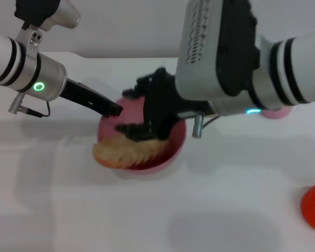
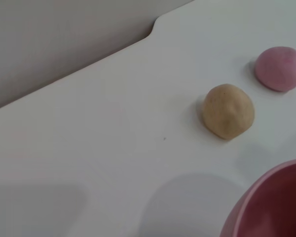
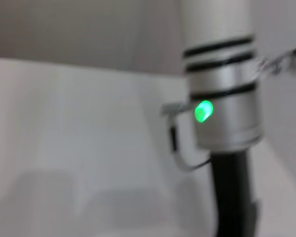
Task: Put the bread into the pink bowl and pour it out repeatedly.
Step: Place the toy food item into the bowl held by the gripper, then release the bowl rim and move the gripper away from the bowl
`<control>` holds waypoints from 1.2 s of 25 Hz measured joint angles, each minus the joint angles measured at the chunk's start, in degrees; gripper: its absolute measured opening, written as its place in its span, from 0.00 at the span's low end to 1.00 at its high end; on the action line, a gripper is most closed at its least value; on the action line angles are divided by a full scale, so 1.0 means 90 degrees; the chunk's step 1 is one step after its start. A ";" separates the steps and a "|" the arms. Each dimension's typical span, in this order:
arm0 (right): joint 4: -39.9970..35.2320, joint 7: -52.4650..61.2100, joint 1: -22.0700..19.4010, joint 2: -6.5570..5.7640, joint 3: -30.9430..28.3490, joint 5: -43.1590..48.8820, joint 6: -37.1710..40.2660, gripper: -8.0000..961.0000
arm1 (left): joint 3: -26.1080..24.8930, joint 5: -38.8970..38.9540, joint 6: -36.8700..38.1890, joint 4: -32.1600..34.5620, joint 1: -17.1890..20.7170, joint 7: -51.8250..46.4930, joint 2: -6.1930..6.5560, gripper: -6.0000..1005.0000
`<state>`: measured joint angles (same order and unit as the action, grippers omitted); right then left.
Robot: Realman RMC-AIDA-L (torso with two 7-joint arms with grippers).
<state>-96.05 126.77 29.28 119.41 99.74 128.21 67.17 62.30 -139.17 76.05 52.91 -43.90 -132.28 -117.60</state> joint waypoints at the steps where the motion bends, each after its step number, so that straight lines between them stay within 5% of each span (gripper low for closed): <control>1: -0.0099 -0.0054 -0.0078 0.0008 -0.0020 -0.0012 -0.0151 0.63 | 0.0000 -0.0001 0.0001 -0.0001 0.0006 0.0000 0.0002 0.08; 5: -0.0425 -0.0333 -0.0350 0.0018 -0.0478 -0.0376 -0.0656 0.64 | 0.0000 -0.0032 0.0034 -0.0006 0.0013 -0.0005 0.0008 0.08; 13: 0.0067 -0.2414 -0.1171 -0.0024 -0.2207 -0.2979 -0.1420 0.65 | 0.0001 -0.0045 0.0085 -0.0013 0.0001 -0.0021 0.0013 0.08; 23: 0.1682 -0.4600 -0.1659 -0.0036 -0.2656 -0.5185 -0.2354 0.65 | 0.0019 -0.0344 0.0115 -0.0087 -0.0018 -0.0190 0.0018 0.08; 30: 0.2107 -0.4806 -0.1599 -0.0045 -0.2704 -0.5343 -0.2366 0.64 | 0.0021 -0.0350 0.0089 -0.0185 0.0021 -0.0210 0.0018 0.08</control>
<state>-77.09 83.52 14.89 119.00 75.41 80.12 45.88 62.48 -142.32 76.85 51.24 -43.72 -134.16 -117.44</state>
